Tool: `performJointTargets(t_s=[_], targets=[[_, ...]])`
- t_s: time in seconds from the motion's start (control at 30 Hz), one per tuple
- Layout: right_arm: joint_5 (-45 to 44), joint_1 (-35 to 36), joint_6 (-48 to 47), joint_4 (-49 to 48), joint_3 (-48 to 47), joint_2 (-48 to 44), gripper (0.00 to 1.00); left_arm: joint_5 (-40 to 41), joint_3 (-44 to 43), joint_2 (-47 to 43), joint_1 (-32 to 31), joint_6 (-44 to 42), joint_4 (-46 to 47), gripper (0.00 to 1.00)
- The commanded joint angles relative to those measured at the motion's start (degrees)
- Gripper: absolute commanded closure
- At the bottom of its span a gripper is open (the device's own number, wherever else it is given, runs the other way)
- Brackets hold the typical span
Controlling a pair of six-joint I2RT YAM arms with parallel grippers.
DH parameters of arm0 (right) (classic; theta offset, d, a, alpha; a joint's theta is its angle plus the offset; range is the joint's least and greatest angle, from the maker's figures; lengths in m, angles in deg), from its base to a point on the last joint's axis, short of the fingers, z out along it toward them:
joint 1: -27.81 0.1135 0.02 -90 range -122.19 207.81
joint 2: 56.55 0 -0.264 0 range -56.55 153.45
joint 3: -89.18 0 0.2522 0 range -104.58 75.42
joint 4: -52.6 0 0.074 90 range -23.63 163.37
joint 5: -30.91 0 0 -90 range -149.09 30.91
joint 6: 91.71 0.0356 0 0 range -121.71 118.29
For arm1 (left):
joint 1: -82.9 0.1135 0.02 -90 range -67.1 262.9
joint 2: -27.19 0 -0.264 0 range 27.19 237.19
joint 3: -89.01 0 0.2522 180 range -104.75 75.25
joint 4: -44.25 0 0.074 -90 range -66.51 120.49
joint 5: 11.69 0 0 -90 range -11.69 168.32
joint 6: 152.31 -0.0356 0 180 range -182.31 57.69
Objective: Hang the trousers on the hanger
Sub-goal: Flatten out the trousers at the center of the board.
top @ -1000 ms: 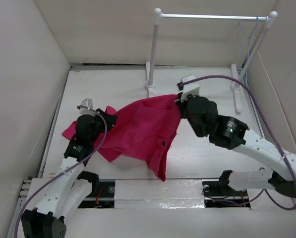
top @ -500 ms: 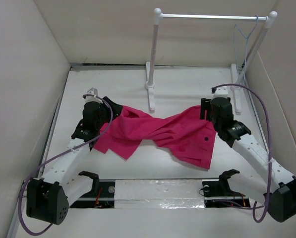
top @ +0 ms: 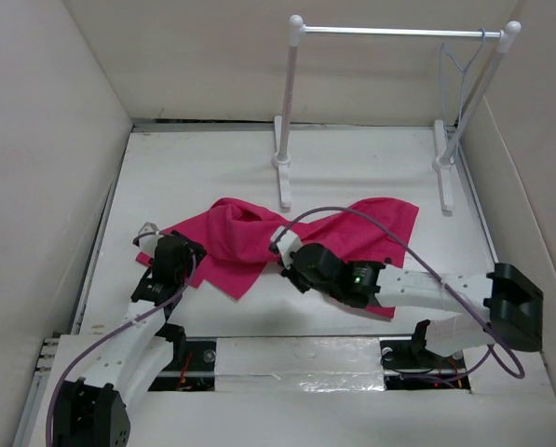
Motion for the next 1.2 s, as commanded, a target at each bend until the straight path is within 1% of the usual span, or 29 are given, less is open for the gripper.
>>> performJointTargets(t_s=[0.0,0.13,0.17,0.2,0.27,0.3,0.33,0.37,0.4,0.43,0.47,0.5,0.53,0.6,0.67,0.83,0.9,1.0,1.03,1.07,1.1,1.13,1.17], targets=[[2.13,3.94,-1.67,-6.55,-4.28,3.67,1.0,4.17,0.27,2.0,0.7,4.65,-0.19,0.49],[4.41,5.0,-1.67,-9.81,-4.29,6.58,0.96,8.56,-0.08,6.91,1.48,7.28,1.74,0.49],[4.77,5.0,-1.67,-10.42,-4.11,6.84,0.96,8.22,-0.25,7.88,2.27,6.94,2.88,0.49],[4.77,5.0,-1.41,-11.04,-3.5,7.1,0.96,7.78,-0.52,8.85,2.28,6.85,5.93,0.49],[2.06,5.7,-1.06,-10.69,-2.97,7.11,0.95,6.81,-0.96,12.71,2.28,7.02,8.59,0.49],[0.48,5.7,-0.44,-10.26,-2.19,6.67,0.9,6.28,-1.57,14.21,2.28,5.98,11.91,0.49],[-1.71,5.7,-0.09,-10.34,-1.48,6.49,0.85,6.02,-2.1,18.14,2.28,6.14,12.46,0.49],[-2.26,5.7,0.0,-10.51,-0.95,6.23,0.78,5.84,-2.88,20.26,2.28,6.06,12.9,0.5],[-1.91,4.75,-0.52,-10.78,-0.6,6.14,0.58,5.49,-4.11,22.11,2.28,5.8,14.04,0.52],[-0.17,4.13,-1.22,-11.21,-0.25,5.88,0.49,4.36,-4.38,25.18,2.28,5.1,15.1,0.53],[0.54,4.12,-1.66,-11.74,-0.33,5.88,0.43,3.91,-4.47,26.25,2.28,5.18,16.06,0.54],[0.81,3.25,-4.11,-12.18,-0.59,5.96,0.36,3.56,-4.3,26.87,2.28,5.35,17.99,0.54],[0.99,2.55,-4.74,-12.19,-1.9,6.23,0.36,3.29,-4.12,27.31,2.28,5.88,18.88,0.54],[2.21,1.49,-7.28,-12.62,-3.49,7.89,0.36,2.94,-3.16,27.06,2.28,6.06,21.77,0.55],[5.55,-0.88,-9.13,-12.8,-5.85,10.52,0.36,2.94,-2.81,26.35,2.28,6.14,22.83,0.55],[6.61,-4.84,-10.72,-10.43,-9.91,15.19,0.36,4.08,-4.12,24.34,2.28,4.3,21.0,0.55],[7.66,-6.95,-10.72,-10.77,-9.74,16.5,0.36,4.35,-4.12,23.98,2.28,2.9,21.34,0.51],[9.51,-8.35,-10.2,-10.87,-9.56,18.26,0.37,3.73,-6.57,27.04,2.28,1.75,20.47,0.47],[9.78,-8.36,-10.19,-9.3,-10.08,18.7,0.39,3.3,-7.11,29.75,2.28,1.75,20.47,0.47],[9.78,-7.57,-10.19,-8.85,-10.0,18.53,0.44,3.12,-7.72,31.26,2.28,1.75,20.47,0.47],[9.87,-6.87,-9.93,-9.11,-9.3,17.92,0.69,2.85,-9.12,32.58,2.28,1.66,20.12,0.48],[11.08,-5.56,-9.84,-10.94,-7.21,16.61,0.84,2.59,-9.83,34.59,2.28,1.58,19.94,0.49],[12.4,-5.02,-9.58,-12.0,-6.4,16.34,0.92,2.33,-10.18,35.31,2.28,1.49,20.11,0.52]])
